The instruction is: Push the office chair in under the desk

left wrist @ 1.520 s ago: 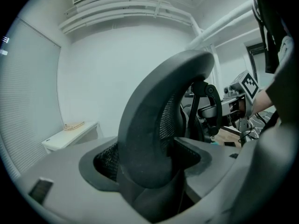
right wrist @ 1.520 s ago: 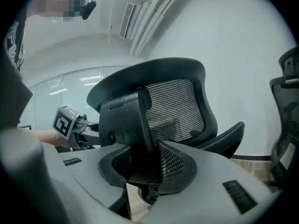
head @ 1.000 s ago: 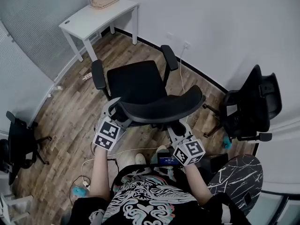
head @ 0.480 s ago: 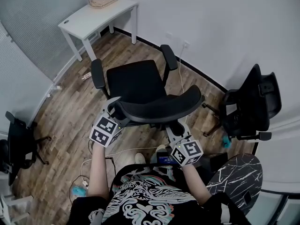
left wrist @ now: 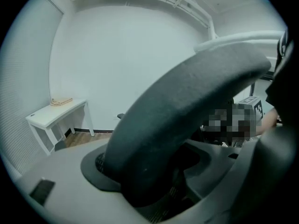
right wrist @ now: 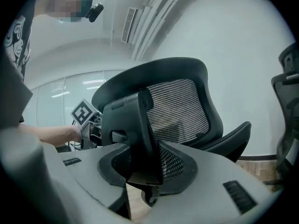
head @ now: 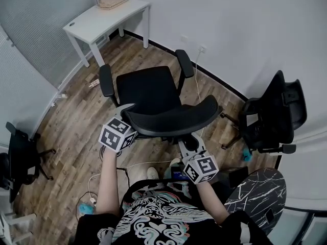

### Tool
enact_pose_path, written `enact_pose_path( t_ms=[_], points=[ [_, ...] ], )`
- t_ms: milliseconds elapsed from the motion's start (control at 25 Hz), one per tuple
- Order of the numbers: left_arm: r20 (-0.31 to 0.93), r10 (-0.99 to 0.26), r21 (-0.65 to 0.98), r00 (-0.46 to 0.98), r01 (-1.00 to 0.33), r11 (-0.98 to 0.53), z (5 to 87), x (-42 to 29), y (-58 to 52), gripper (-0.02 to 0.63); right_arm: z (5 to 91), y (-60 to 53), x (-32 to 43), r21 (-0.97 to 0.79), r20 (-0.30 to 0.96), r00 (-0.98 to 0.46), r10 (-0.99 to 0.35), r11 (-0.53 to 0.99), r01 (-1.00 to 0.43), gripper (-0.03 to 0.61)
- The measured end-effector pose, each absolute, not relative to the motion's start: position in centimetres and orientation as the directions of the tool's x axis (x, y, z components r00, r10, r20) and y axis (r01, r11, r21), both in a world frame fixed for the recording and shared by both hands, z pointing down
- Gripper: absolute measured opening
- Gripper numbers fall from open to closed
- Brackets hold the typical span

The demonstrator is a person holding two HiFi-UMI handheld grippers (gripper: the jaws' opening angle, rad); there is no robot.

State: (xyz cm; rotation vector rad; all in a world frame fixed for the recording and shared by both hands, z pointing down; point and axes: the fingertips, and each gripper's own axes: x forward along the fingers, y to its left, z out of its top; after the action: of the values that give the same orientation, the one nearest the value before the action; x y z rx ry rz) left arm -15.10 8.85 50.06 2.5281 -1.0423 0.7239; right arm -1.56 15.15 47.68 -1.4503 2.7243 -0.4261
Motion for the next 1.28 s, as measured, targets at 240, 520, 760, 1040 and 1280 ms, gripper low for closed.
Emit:
enact_pose_path(
  t_ms=[240, 520, 760, 1040, 1280],
  points=[
    [0.567, -0.544, 0.084, 0.619, -0.700, -0.709, 49.9, -14.8, 8.7, 0.313, 47.5, 15.1, -1.7, -0.249, 0.104, -0.565, -0.818, 0.529, -0.811, 0.110],
    [0.570, -0.533, 0.077, 0.625, -0.687, -0.723, 49.9, -14.8, 8.4, 0.308, 47.5, 15.0, -1.9, -0.243, 0.101, -0.559, -0.823, 0.524, -0.816, 0.110],
    [0.574, -0.521, 0.079, 0.632, -0.676, -0.733, 50.0, -15.0, 8.3, 0.308, 47.4, 15.1, -2.2, -0.233, 0.098, -0.548, -0.831, 0.517, -0.824, 0.107],
    [0.574, -0.514, 0.077, 0.637, -0.667, -0.741, 50.1, -15.3, 8.0, 0.307, 47.5, 15.0, -2.5, -0.226, 0.089, -0.537, -0.839, 0.508, -0.831, 0.107],
    [0.571, -0.515, 0.070, 0.640, -0.663, -0.746, 50.0, -15.7, 7.4, 0.308, 47.5, 14.4, -3.0, -0.228, 0.099, -0.536, -0.838, 0.505, -0.832, 0.107]
  ],
)
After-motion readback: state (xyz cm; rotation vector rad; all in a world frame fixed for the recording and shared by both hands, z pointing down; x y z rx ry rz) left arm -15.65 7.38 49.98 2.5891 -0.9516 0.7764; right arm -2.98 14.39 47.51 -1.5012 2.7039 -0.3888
